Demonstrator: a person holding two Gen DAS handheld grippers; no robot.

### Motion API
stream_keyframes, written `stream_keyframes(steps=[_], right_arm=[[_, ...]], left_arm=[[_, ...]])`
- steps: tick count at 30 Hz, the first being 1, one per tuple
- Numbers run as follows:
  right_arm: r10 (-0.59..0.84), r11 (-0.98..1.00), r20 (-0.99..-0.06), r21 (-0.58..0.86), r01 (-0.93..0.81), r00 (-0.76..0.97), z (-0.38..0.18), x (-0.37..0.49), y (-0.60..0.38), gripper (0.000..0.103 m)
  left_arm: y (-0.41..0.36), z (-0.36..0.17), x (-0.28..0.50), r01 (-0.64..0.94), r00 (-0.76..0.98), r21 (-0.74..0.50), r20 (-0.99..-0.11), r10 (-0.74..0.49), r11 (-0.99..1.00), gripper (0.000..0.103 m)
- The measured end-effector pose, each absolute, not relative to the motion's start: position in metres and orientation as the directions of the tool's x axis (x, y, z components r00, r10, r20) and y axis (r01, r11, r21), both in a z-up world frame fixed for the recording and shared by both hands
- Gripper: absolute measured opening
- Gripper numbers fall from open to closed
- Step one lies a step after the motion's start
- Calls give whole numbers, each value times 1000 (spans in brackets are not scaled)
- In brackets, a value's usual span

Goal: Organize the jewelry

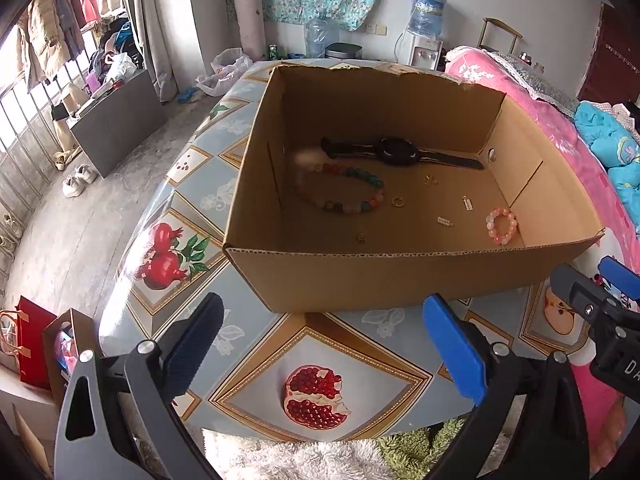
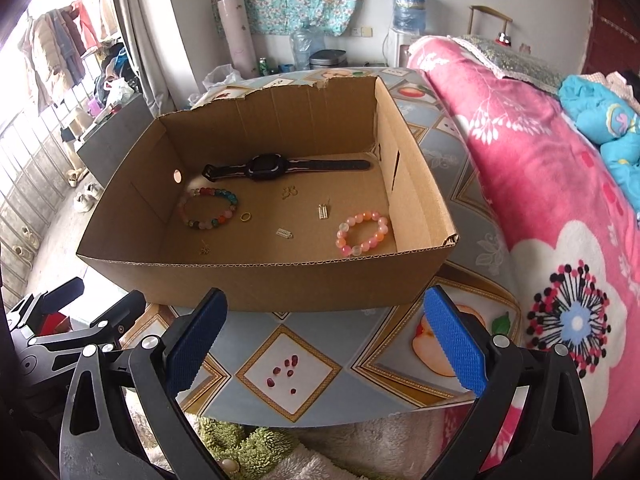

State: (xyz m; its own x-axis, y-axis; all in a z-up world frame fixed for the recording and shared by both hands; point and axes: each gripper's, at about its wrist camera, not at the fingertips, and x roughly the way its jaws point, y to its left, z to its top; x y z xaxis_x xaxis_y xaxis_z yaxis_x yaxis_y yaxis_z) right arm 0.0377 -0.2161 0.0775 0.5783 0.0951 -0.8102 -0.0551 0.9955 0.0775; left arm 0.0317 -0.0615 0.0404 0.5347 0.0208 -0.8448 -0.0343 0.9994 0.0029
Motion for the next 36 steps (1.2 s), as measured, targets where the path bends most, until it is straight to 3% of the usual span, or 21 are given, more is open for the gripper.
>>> stream_keyframes(steps=[36], right_arm=[[100, 994, -822, 56, -94, 561, 72, 36, -198, 95]], left_arm=[[-57, 42, 28, -39, 532, -23, -846, 1, 999, 98]])
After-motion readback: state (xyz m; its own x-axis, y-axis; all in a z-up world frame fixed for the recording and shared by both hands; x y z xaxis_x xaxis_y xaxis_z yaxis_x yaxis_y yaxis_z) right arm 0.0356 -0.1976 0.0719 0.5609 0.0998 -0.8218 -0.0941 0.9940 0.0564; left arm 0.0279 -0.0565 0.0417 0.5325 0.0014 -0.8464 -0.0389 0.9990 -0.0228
